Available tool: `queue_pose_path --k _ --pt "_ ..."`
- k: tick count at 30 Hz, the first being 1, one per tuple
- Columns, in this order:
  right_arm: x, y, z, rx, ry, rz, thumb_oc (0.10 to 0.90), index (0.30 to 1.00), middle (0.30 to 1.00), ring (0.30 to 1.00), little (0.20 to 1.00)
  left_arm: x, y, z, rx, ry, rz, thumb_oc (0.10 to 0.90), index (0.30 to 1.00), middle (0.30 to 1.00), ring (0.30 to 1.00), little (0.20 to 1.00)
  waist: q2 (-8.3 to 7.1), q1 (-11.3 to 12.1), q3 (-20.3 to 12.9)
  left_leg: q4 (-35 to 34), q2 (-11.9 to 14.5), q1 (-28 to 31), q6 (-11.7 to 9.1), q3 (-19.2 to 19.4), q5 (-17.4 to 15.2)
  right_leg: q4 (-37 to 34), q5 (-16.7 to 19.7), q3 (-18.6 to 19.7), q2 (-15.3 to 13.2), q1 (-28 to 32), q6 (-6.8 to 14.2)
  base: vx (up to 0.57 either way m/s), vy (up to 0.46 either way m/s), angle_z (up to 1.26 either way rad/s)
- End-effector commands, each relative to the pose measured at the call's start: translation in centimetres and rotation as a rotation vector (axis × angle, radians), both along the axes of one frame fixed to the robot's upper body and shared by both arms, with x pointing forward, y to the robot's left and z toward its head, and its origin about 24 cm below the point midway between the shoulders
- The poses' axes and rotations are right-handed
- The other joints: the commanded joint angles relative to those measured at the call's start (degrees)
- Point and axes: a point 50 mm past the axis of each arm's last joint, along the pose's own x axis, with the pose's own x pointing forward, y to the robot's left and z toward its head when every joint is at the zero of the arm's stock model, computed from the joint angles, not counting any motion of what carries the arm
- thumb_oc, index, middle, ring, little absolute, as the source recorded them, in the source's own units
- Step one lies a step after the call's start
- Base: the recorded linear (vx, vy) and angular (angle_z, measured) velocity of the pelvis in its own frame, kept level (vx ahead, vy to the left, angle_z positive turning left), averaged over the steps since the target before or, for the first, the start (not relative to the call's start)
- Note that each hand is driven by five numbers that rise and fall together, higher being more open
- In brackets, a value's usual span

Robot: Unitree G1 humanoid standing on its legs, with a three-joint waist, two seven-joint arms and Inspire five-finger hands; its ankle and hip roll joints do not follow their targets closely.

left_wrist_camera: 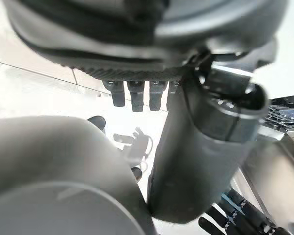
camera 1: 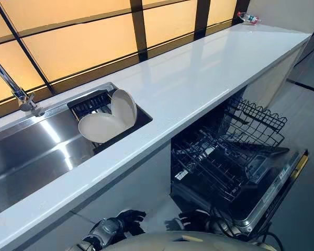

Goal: Pick up plates and place into dishwasher.

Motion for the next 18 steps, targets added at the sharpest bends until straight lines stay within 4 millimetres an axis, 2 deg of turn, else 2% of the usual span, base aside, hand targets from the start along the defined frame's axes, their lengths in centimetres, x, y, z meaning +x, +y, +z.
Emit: queue_pose_path --k 1,7,18 --pt "1.4 2.2 0.2 0.062 -0.038 0.027 0.8 0.9 0.9 0.9 0.9 -0.2 -1.0 -0.3 -0.012 0.028 -0.038 0.8 0.9 0.9 0.9 0.9 -2.26 -0.3 2.0 0.4 -5.8 1.7 4.9 3.0 -5.1 0.5 -0.1 0.4 0.1 0.3 1.8 -0.05 0.168 0.1" --pt "1.3 2.1 0.2 0.064 -0.022 0.019 0.8 0.9 0.9 0.9 0.9 -0.5 -0.8 -0.5 0.0 0.056 0.021 0.8 0.9 0.9 0.9 0.9 -2.29 -0.1 2.2 0.4 -5.7 1.8 5.0 2.8 -5.1 0.5 0.0 0.4 0.2 0.4 1.7 0.0 0.0 0.0" --pt "0.8 2.2 0.0 0.076 0.002 -0.007 0.8 0.9 0.9 0.9 0.9 -1.4 -0.2 -0.7 0.04 0.078 0.008 0.8 0.9 0.9 0.9 0.9 -2.43 0.2 1.8 0.4 -5.7 1.9 4.8 2.6 -5.1 0.5 -0.3 0.0 0.2 0.7 1.7 0.0 0.0 0.0"
